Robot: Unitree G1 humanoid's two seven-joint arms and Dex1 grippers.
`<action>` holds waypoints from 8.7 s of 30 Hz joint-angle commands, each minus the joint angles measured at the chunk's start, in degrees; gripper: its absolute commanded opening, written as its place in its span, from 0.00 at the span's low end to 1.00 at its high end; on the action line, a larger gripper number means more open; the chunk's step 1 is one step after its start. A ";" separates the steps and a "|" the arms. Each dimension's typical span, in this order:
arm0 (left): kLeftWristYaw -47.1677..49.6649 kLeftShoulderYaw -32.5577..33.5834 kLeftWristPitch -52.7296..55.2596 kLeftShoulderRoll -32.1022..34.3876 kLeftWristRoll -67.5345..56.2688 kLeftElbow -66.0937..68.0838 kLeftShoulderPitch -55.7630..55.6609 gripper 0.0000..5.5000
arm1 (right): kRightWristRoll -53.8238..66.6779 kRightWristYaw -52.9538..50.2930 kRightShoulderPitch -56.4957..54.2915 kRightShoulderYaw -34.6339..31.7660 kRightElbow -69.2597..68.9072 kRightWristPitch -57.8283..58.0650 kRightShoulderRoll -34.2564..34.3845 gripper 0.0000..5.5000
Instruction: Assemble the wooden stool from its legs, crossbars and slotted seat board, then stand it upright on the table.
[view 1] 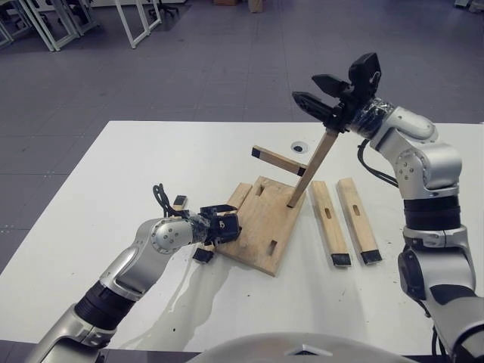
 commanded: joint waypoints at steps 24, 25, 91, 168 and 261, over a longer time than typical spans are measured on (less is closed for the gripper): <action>-0.30 9.68 15.98 -4.48 -11.91 -9.23 4.38 0.55 | -5.32 -22.94 52.33 -12.52 -30.16 0.34 3.16 0.61; -0.24 9.98 16.22 -4.14 -11.93 -9.47 4.61 0.55 | -6.24 -22.63 55.17 -11.61 -30.26 -0.92 3.47 0.61; 30.35 39.11 41.88 -30.50 -102.06 -10.05 -11.05 0.81 | 43.62 4.57 20.55 -12.43 -25.24 24.21 -6.17 0.37; -7.11 15.84 3.00 -25.41 -38.93 35.55 -17.85 0.37 | -19.77 17.71 37.92 22.68 -10.44 -10.30 -24.08 0.57; 1.08 2.64 22.28 -24.09 -30.65 36.39 -21.58 0.37 | -28.96 -7.56 9.51 10.67 1.59 -15.30 2.64 0.40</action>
